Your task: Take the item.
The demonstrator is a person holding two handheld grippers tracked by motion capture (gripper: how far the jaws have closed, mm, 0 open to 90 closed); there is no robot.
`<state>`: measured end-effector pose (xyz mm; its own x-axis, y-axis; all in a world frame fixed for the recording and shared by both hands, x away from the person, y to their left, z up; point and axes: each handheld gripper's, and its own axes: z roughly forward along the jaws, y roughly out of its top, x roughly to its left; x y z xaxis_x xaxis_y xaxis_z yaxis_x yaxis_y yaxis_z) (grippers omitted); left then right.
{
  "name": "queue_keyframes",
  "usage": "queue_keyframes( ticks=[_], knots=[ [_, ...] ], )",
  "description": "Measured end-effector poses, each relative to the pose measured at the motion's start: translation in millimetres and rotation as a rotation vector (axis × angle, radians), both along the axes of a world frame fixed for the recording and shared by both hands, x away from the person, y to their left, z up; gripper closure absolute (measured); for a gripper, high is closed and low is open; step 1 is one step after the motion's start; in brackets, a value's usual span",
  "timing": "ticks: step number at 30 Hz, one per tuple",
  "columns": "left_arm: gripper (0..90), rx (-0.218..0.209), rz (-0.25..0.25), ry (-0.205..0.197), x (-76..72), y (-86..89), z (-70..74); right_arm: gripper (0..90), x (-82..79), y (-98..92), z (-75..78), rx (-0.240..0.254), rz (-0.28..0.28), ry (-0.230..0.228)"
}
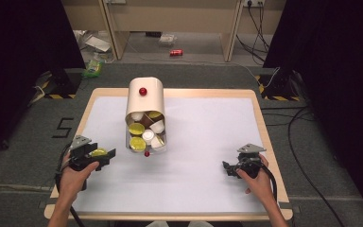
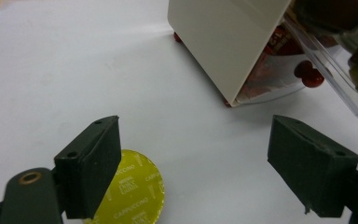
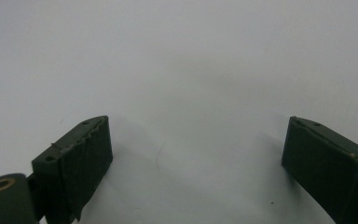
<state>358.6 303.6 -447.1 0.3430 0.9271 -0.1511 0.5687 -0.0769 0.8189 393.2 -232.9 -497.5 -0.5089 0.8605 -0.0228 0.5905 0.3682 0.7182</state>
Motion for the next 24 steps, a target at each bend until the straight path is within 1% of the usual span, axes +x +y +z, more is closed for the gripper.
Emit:
queue_keyframes(
  ticks=[12, 15, 21, 24],
  knots=[
    [16.2, 0.000, -0.028, -0.005, -20.6, -6.9, -5.9, 8.9, -0.1, 0.0, 0.0, -0.001, 0.000, 0.000],
    [16.1, 0.006, -0.040, -0.001, -26.3, -9.7, -10.5, 8.9, -0.1, 0.2, 0.0, 0.000, -0.001, 0.000],
    [15.6, -0.005, -0.039, -0.011, -36.5, -15.9, -20.9, 8.9, -0.1, 0.2, 0.1, 0.000, -0.001, 0.000],
    [15.7, -0.004, -0.044, -0.008, -40.6, -17.9, -25.7, 8.9, -0.1, 0.2, 0.0, 0.000, -0.001, 0.000]
  ],
)
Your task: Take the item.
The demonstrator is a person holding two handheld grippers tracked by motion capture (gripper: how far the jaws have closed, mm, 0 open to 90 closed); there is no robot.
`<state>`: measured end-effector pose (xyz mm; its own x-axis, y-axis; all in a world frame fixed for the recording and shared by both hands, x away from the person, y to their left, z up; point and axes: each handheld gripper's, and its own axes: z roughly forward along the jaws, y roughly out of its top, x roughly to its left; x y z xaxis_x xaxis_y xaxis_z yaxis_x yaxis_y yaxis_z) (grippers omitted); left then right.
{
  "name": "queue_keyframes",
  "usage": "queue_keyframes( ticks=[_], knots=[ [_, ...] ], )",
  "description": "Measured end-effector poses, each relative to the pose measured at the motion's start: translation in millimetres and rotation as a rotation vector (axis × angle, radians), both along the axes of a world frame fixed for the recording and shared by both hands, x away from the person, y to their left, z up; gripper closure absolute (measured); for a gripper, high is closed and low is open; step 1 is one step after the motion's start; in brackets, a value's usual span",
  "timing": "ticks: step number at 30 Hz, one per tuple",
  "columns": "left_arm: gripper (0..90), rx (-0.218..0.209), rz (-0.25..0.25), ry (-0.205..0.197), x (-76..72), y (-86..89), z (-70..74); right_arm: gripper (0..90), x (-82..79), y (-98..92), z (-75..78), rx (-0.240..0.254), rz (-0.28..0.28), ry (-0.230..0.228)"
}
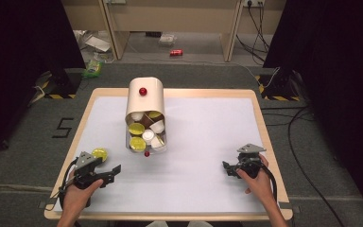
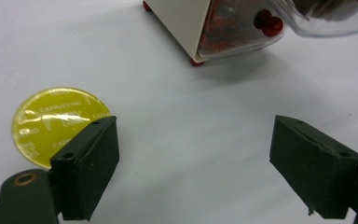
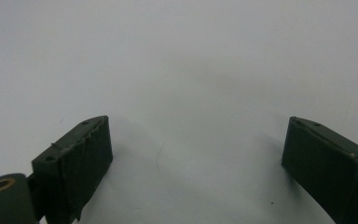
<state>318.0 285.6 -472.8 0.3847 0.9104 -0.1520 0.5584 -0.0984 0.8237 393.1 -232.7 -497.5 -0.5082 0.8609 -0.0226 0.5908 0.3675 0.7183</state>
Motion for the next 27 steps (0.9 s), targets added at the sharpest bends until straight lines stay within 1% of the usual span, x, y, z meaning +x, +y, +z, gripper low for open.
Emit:
queue_keyframes(
  ticks=[6, 17, 20, 23, 27],
  knots=[
    [15.6, 0.004, 0.004, 0.004, -4.0, -1.6, -6.6, 8.9, 0.1, -0.1, -0.1, -0.001, 0.001, 0.000],
    [15.6, 0.031, -0.008, 0.025, -13.3, -5.5, -22.1, 8.9, -0.1, 0.1, 0.0, 0.000, 0.000, 0.000],
    [15.6, 0.044, -0.011, 0.031, -16.2, -6.2, -26.9, 8.9, -0.1, 0.1, 0.0, 0.000, 0.000, 0.000],
    [15.7, 0.072, -0.010, 0.042, -18.7, -7.0, -32.1, 8.9, -0.1, 0.1, 0.0, 0.000, 0.000, -0.001],
    [15.7, 0.123, -0.010, 0.033, -22.1, -9.1, -34.4, 8.9, -0.1, 0.1, 0.0, -0.001, 0.000, -0.001]
  ],
)
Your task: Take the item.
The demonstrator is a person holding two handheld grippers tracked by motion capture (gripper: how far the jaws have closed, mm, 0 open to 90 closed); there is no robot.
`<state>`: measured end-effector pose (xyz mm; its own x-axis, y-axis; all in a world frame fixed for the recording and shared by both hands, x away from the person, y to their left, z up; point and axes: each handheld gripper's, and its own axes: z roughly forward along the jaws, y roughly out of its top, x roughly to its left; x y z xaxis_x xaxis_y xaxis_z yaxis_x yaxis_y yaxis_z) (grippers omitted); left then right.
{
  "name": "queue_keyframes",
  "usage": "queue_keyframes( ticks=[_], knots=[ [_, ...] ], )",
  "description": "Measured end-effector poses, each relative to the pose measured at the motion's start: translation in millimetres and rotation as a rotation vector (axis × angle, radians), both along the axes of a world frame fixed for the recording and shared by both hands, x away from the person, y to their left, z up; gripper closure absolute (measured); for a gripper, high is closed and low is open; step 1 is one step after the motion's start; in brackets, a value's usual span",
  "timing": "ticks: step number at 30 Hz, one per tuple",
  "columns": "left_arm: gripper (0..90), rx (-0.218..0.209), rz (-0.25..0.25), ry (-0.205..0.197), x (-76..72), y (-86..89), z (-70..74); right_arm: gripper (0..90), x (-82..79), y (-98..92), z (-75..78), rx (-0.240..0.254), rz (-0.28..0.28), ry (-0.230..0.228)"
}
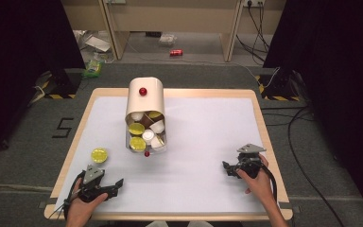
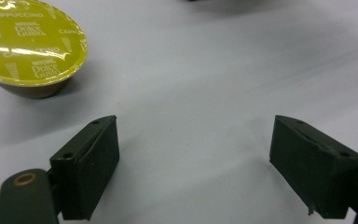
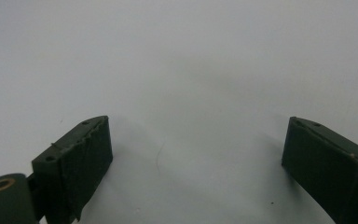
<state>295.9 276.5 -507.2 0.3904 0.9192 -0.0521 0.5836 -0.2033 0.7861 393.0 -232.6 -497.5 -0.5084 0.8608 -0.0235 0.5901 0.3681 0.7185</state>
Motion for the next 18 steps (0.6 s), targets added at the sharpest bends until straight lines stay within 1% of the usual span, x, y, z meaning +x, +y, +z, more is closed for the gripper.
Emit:
queue_keyframes(
  ticks=[2, 6, 7, 9, 14, 18],
  knots=[
    [15.6, 0.022, 0.003, -0.006, -1.1, -1.6, -0.5, 8.9, 0.0, 0.1, 0.0, 0.000, 0.000, 0.000],
    [15.6, 0.027, -0.003, -0.012, -4.2, -4.8, -0.5, 8.9, -0.1, 0.0, 0.0, -0.003, 0.003, -0.003],
    [15.6, 0.037, -0.004, -0.016, -6.2, -5.6, -0.5, 8.9, -0.1, 0.0, 0.0, -0.003, 0.003, -0.003],
    [15.5, 0.042, -0.006, -0.020, -8.8, -5.8, -0.4, 8.9, -0.1, 0.0, 0.0, -0.003, 0.003, -0.003],
    [15.4, 0.041, -0.002, -0.028, -13.4, -6.5, -1.3, 8.9, -0.1, 0.0, 0.0, -0.003, 0.003, -0.003],
    [15.4, 0.020, 0.004, -0.029, -16.5, -5.5, -3.2, 8.9, -0.2, 0.0, 0.2, -0.004, 0.003, -0.002]
  ],
)
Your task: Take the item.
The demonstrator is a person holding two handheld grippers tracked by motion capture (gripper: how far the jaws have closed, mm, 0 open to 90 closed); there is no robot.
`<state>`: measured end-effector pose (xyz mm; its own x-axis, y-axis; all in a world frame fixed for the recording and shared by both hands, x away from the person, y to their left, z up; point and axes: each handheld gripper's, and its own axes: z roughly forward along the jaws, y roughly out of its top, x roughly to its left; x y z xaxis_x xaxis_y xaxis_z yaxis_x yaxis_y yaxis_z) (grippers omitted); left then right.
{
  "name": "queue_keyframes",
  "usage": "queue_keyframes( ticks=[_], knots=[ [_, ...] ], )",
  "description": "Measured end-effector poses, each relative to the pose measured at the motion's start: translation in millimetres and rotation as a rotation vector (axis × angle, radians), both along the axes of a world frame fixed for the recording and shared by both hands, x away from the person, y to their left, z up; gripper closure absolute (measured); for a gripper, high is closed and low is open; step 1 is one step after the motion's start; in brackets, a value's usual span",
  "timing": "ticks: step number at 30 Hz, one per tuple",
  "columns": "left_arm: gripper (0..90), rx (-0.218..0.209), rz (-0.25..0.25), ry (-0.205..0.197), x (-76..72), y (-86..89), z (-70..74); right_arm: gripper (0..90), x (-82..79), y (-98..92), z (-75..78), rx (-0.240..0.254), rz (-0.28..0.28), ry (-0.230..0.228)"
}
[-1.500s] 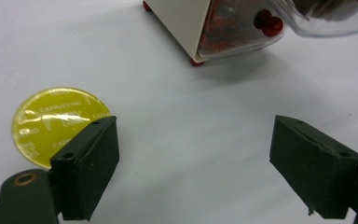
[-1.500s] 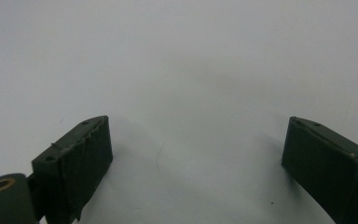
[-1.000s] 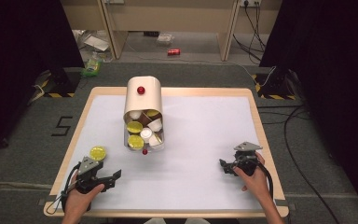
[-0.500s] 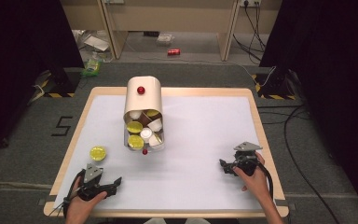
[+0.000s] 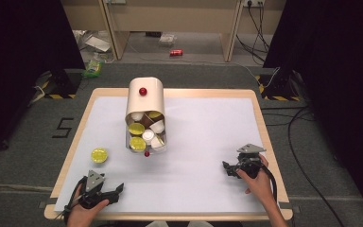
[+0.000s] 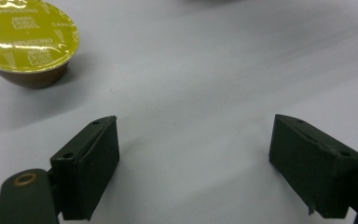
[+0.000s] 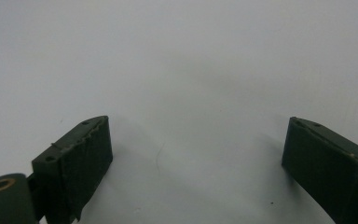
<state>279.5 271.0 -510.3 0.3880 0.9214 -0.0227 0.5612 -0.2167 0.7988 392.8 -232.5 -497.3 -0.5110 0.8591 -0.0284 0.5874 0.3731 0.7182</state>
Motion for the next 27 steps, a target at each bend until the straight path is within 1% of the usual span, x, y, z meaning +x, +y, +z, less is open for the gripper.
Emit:
queue_keyframes(
  ticks=[9, 14, 27],
  knots=[
    [15.3, -0.019, 0.024, -0.050, -14.7, 0.2, -5.8, 9.0, -0.3, 0.4, -0.2, 0.000, -0.001, -0.006],
    [15.3, -0.029, 0.025, -0.072, -19.9, 1.0, -8.6, 9.2, -0.4, 0.4, -0.2, -0.002, 0.000, -0.008],
    [15.2, -0.034, 0.024, -0.075, -19.9, 1.4, -9.1, 9.3, -0.5, 0.5, -0.2, -0.002, 0.001, -0.009]
  ],
)
